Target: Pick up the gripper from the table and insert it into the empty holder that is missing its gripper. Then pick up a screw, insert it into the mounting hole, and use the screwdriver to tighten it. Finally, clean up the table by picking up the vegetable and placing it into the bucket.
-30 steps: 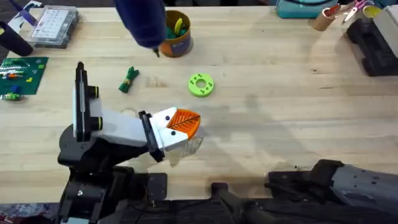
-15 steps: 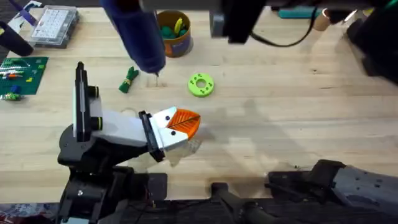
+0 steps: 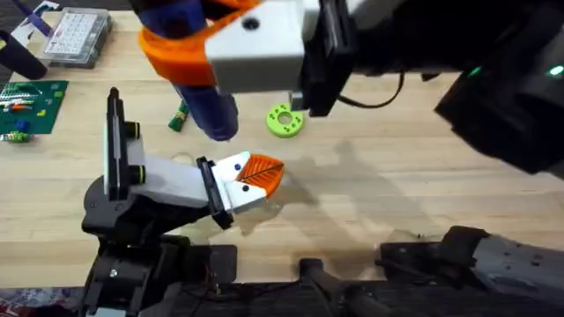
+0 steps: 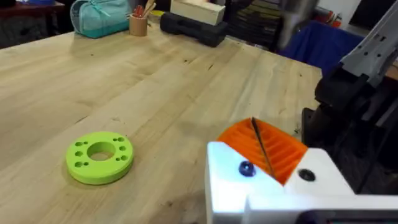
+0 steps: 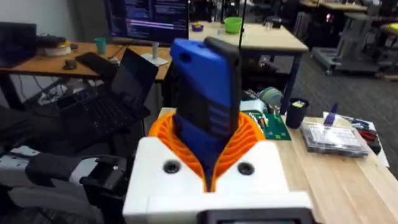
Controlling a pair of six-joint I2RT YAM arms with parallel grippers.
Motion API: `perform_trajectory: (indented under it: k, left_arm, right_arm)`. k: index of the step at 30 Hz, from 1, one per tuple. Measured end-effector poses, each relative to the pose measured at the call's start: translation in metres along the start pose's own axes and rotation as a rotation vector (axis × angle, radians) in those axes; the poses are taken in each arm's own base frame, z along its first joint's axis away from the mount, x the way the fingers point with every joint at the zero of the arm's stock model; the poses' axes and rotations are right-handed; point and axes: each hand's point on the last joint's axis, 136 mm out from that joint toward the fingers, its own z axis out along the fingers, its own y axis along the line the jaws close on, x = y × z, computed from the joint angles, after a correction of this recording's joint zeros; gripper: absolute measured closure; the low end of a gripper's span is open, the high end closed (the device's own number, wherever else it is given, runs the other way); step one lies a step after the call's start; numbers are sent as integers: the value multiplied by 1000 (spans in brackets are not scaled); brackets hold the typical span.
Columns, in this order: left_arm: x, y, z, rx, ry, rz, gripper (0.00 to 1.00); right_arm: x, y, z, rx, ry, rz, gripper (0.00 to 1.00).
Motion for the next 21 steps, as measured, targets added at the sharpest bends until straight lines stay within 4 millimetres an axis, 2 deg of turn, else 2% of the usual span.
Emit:
perform_trajectory:
  k: [5,21]
  left_arm:
    - [0,0,0,0,0,0,991]
    - [0,0,0,0,0,0,991]
  right_arm:
    - [15,0,-1,0,16,16,975]
    - [37,-4,3,-1,31,53,975]
